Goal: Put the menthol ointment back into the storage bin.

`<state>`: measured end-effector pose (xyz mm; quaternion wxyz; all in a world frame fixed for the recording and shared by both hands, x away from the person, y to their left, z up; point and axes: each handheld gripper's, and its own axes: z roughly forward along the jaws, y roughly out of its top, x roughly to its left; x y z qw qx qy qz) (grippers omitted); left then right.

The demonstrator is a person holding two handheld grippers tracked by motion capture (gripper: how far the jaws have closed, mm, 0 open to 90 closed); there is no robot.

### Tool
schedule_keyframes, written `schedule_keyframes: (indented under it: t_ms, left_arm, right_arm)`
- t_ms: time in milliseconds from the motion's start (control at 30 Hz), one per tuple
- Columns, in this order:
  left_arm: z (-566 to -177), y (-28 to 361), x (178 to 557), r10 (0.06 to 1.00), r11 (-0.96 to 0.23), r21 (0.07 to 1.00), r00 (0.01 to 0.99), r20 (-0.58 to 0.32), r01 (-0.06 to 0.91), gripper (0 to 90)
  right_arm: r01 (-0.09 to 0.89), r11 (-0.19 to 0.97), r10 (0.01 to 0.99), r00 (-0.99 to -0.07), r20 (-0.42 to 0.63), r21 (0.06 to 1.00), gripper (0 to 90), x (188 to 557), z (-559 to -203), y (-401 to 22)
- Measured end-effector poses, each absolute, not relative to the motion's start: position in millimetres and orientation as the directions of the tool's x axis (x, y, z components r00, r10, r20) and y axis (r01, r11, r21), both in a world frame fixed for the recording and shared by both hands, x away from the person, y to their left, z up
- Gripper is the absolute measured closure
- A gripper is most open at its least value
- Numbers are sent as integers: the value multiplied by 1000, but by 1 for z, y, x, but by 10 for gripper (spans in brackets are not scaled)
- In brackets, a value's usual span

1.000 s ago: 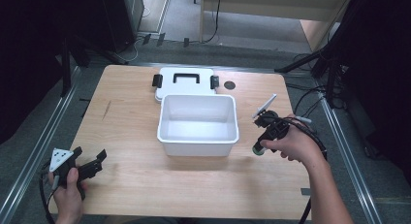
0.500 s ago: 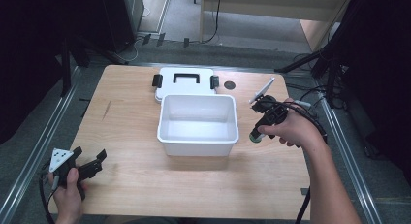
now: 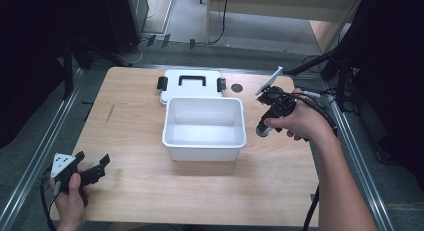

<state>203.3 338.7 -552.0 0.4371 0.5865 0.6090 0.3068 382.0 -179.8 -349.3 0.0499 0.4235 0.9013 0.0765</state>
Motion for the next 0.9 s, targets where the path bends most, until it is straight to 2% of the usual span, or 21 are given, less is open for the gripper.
schedule_keyframes:
  t_ms: [633,767,900]
  left_arm:
    - [-552,339,203,981,134,886,69,-183,444,87]
    - [-552,340,203,980,136,887,70,-185,442,87]
    - [-552,340,203,980,136,886,70,-185,442,87]
  right_arm:
    - [698,684,722,-690,-54,214,519,390,-327,-142]
    - [674,704,699,-713,-51,225,519,391,-326,-135]
    - [601,755,637,-767,-75,263,518,390,-326,-126]
